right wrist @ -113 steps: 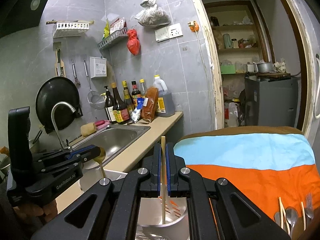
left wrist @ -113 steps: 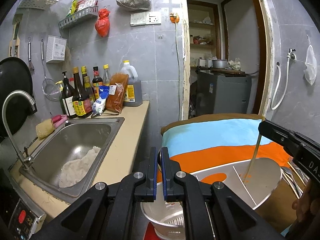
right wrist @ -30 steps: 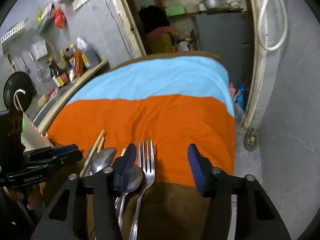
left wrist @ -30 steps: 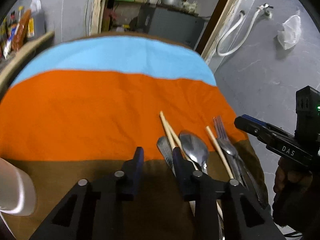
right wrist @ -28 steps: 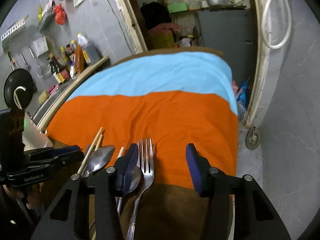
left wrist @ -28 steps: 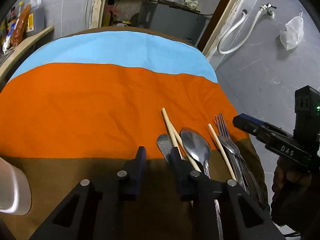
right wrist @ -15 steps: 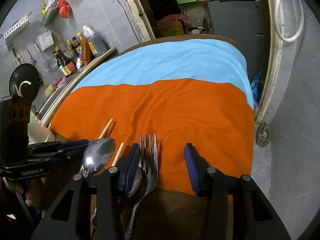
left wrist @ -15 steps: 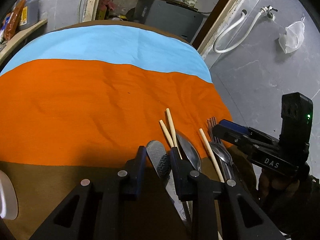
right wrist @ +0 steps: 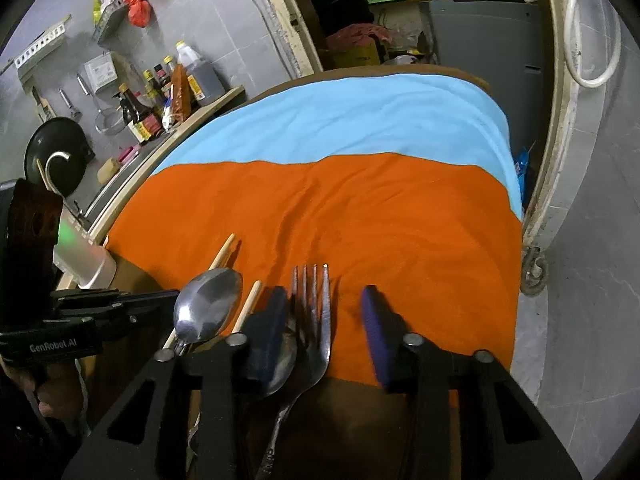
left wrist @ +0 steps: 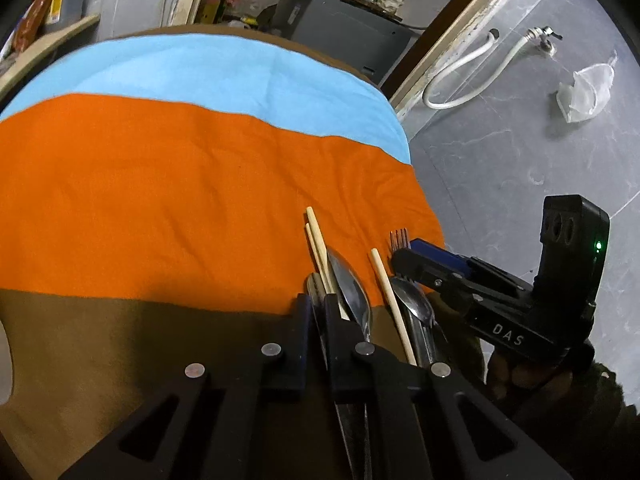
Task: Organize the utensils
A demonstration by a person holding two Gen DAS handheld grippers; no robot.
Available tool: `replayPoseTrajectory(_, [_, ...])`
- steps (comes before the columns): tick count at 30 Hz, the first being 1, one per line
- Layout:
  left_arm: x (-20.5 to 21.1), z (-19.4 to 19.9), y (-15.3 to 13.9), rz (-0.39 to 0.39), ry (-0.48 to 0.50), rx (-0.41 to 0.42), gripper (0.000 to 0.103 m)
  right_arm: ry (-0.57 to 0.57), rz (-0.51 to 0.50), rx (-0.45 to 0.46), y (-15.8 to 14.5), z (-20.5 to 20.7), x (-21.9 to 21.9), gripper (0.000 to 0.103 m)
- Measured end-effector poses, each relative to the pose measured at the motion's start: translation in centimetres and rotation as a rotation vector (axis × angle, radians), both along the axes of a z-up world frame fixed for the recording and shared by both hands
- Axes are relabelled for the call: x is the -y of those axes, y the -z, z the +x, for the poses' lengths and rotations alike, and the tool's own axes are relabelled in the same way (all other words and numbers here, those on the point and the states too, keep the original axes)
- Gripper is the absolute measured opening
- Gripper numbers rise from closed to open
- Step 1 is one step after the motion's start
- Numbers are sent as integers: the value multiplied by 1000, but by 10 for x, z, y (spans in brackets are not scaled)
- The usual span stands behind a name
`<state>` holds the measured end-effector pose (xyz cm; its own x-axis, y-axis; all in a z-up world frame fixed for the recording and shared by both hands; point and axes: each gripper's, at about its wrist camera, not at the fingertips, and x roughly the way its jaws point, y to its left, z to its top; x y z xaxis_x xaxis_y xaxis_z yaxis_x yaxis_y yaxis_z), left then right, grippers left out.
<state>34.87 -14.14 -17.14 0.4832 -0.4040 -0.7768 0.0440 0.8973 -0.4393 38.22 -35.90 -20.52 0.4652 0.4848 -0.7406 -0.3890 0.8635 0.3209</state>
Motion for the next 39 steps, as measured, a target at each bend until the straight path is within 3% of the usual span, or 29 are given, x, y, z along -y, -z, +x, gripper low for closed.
replayPoseTrajectory(2, [1,0,1,-6,3,-6,7,-6,-4,-4,1,1,-1,26])
replayPoseTrajectory(13, [1,7,2,-17,37,-51,8,-58,38,-61,5,15,-5,26])
replayPoseTrajectory(15, [4,5,0,3,39,-44,7,-59,8,-56,5,15,-8,18])
replayPoseTrajectory(29, [15,-2,-10,-27,74,-48,4,5,18,-47,-7,-4,1,16])
replayPoseTrajectory(32, [20,-1,-10,5,87,-59,4,11,21,-47,-8,-9,5,14])
replayPoseTrajectory(34, [21,0,-9,55,89,-85,5,21,38,-48,-9,-11,9,3])
replayPoseTrajectory(35, [21,1,-7,82,89,-100,7,34,50,-55,-10,-12,11,2])
replayPoseTrajectory(39, [15,2,-6,49,84,-106,7,40,61,-57,-7,-15,10,2])
